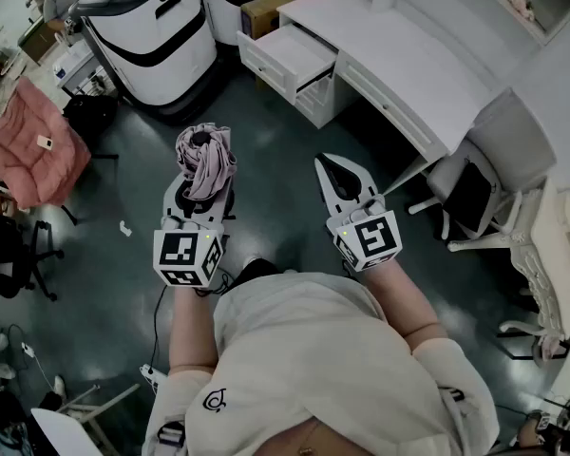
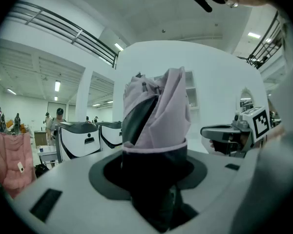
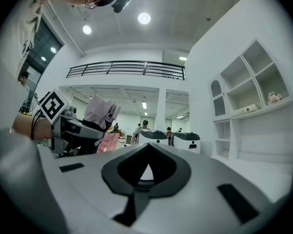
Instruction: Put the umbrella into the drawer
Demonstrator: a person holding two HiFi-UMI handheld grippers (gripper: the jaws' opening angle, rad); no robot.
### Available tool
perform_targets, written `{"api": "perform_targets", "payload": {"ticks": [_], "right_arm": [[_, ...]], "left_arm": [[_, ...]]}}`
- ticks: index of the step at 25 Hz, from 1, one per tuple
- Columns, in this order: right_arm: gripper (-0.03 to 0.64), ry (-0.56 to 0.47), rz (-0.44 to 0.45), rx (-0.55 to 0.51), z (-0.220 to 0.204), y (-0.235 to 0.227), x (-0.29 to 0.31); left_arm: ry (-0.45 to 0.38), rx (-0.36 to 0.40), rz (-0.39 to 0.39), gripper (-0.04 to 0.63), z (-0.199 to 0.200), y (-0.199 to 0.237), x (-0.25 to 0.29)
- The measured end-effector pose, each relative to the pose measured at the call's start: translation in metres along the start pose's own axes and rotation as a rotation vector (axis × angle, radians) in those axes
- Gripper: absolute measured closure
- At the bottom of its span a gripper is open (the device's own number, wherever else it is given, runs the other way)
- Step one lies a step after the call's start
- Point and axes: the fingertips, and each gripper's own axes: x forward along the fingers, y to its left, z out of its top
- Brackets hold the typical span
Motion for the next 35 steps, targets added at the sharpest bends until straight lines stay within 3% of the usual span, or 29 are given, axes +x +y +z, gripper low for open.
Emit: {"api": "perform_targets", "payload": {"ticks": [10,21,28,35], "right_arm": [[0.612,-0.003,-0.028,0.049,-0.004,-0.014,-0.005],[0.611,0.030,-0.060,0.123,-0.041,-0.029,0.016],[0.611,0.068,-0.084,0.139,-0.067,-0.056,0.091],[0.611,0.082,-0.178,0.176,-0.085,-0.089,0.218]], "left_arm": [[-0.002,0.001,-0.002,0.377,0.002,-0.006,0.005],[0.051,-0.011,-0.010,0.376,-0.021,0.009,0.029],[0.084,-0.032,-0.032,0.376,-0.036,0.065,0.093],[0.090,-0.004,-0.131,0.376,-0.027,0.160,0.195]]}}
